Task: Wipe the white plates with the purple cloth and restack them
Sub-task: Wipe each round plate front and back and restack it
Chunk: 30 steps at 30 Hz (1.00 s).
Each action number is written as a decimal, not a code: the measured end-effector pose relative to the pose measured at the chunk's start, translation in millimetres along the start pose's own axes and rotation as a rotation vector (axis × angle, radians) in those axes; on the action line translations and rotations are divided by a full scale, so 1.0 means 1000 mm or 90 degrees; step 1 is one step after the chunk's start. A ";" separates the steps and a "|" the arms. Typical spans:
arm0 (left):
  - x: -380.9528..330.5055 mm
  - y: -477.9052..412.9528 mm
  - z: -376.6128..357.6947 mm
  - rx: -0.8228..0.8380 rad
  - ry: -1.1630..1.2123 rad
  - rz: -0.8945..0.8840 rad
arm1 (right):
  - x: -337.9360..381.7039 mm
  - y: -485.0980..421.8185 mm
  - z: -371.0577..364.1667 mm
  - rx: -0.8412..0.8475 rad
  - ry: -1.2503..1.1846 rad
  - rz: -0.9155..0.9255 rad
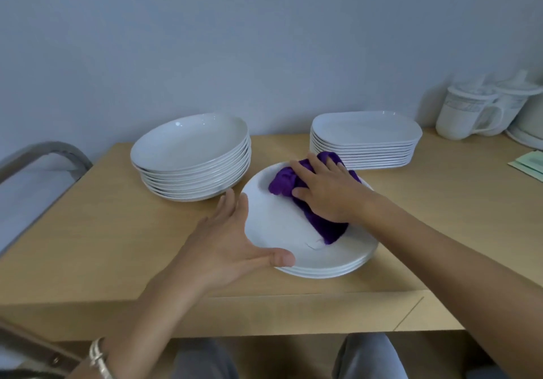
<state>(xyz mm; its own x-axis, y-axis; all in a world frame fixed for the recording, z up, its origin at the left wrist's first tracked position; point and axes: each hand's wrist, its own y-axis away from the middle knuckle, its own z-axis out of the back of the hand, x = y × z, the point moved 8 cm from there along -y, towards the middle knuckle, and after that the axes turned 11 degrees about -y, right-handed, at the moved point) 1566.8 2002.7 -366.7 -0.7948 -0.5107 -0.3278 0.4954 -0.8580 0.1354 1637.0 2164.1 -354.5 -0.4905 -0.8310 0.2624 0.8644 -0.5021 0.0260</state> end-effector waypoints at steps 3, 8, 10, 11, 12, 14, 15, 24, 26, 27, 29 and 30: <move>-0.007 0.006 0.002 0.002 -0.006 0.004 | 0.000 0.026 -0.002 0.060 -0.065 0.011; -0.008 0.006 -0.002 0.024 -0.040 -0.008 | 0.027 0.073 -0.005 0.072 -0.136 0.105; -0.015 0.007 -0.001 0.012 -0.108 -0.057 | 0.032 0.073 -0.003 0.037 -0.144 0.109; -0.021 0.009 -0.001 0.003 -0.146 -0.093 | 0.032 0.070 -0.001 0.011 -0.144 0.099; -0.024 0.011 -0.002 0.002 -0.184 -0.124 | 0.030 0.065 0.001 -0.019 -0.144 0.084; -0.029 0.013 -0.004 0.018 -0.246 -0.169 | 0.021 0.056 0.007 -0.082 -0.170 0.035; -0.035 0.016 -0.004 0.030 -0.265 -0.186 | 0.016 0.052 0.011 -0.110 -0.198 0.014; -0.093 0.024 -0.022 0.014 -0.345 -0.334 | 0.005 0.066 0.059 -0.253 -0.345 0.012; -0.093 0.025 -0.023 -0.002 -0.361 -0.336 | 0.001 0.075 0.067 -0.266 -0.359 0.009; -0.094 0.027 -0.023 -0.009 -0.360 -0.340 | 0.000 0.078 0.070 -0.273 -0.365 0.007; -0.097 0.029 -0.022 -0.017 -0.343 -0.351 | -0.003 0.084 0.077 -0.283 -0.386 0.004; -0.097 0.029 -0.022 -0.020 -0.332 -0.350 | -0.003 0.086 0.081 -0.284 -0.394 0.004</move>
<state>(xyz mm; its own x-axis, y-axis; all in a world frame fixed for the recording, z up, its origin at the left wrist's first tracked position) 1665.9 2028.6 -351.8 -0.9891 0.0241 0.1455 -0.0169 -0.9986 0.0504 1721.7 2142.4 -275.0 -0.2209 -0.6136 0.7581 0.6753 -0.6570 -0.3350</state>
